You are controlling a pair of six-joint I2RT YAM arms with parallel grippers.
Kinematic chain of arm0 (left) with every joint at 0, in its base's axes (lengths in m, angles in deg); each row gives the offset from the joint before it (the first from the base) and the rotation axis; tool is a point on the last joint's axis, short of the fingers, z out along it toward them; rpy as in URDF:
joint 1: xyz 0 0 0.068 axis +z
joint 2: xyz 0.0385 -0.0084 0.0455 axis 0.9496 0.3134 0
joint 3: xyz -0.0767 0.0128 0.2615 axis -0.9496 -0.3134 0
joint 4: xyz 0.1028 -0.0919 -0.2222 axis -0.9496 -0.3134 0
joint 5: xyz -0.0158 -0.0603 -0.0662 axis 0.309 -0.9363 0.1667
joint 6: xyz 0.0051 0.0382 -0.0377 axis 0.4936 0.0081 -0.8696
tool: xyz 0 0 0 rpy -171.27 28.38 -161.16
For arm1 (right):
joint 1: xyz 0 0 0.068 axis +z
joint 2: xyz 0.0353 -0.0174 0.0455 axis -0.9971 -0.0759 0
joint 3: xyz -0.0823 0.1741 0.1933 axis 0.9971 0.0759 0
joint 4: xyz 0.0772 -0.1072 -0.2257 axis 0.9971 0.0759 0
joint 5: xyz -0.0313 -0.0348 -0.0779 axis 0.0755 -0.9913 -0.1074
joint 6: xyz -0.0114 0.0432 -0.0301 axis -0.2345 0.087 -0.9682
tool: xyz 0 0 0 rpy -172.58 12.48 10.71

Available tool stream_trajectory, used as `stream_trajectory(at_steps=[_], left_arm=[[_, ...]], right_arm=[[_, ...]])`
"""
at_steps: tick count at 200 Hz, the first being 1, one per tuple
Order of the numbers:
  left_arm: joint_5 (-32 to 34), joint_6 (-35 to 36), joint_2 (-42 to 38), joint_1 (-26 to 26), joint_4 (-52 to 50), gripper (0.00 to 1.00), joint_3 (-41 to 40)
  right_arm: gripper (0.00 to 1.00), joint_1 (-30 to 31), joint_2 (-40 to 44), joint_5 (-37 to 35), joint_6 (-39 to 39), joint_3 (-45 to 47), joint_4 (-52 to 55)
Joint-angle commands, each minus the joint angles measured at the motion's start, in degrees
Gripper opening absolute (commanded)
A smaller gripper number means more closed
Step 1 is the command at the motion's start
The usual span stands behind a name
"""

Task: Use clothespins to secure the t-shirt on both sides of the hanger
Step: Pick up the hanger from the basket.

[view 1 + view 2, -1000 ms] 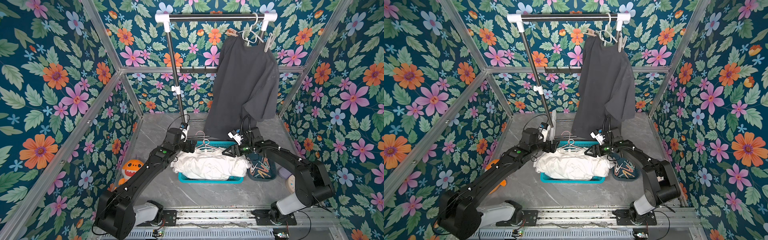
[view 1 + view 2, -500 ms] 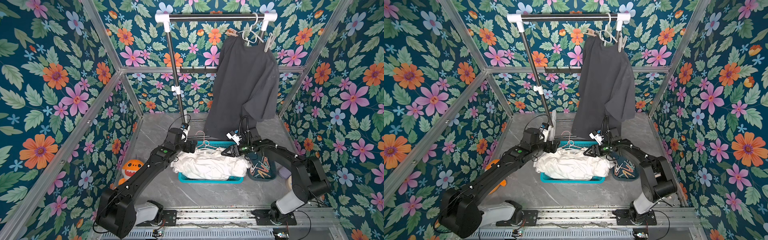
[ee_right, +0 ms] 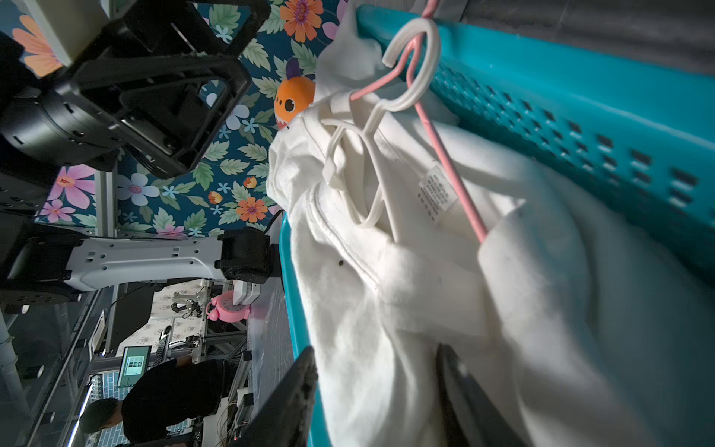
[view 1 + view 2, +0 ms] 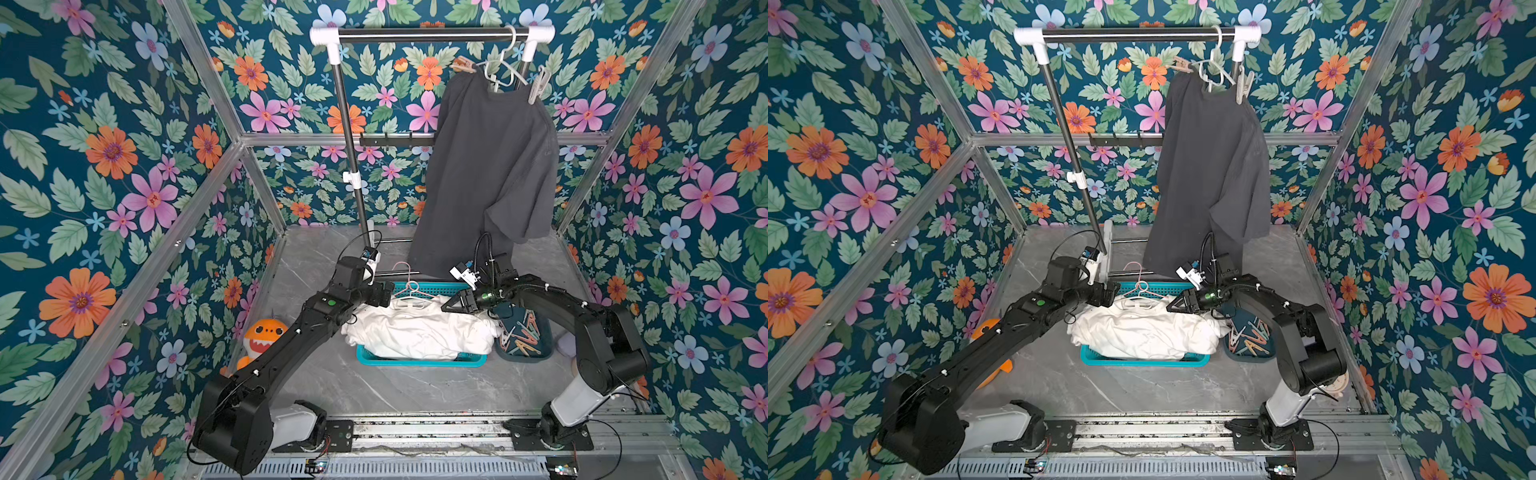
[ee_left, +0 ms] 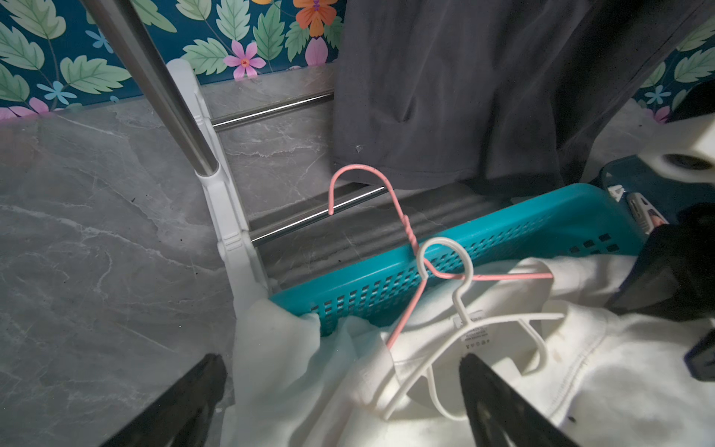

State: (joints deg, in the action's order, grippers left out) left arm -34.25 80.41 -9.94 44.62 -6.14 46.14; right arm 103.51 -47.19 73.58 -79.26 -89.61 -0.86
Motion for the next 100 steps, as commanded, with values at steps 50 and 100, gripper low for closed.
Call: stream_trajectory(at_steps=[50,100], left_arm=[[-0.3,0.4,0.5,0.0,1.8,0.97,0.2],[-0.2,-0.1,-0.2,0.0,1.7,0.97,-0.1]], right_arm=[[0.52,0.8,-3.5,2.1,-2.4,-3.4,2.7],[0.57,1.2,-5.6,-0.7,-4.7,-4.8,6.7]])
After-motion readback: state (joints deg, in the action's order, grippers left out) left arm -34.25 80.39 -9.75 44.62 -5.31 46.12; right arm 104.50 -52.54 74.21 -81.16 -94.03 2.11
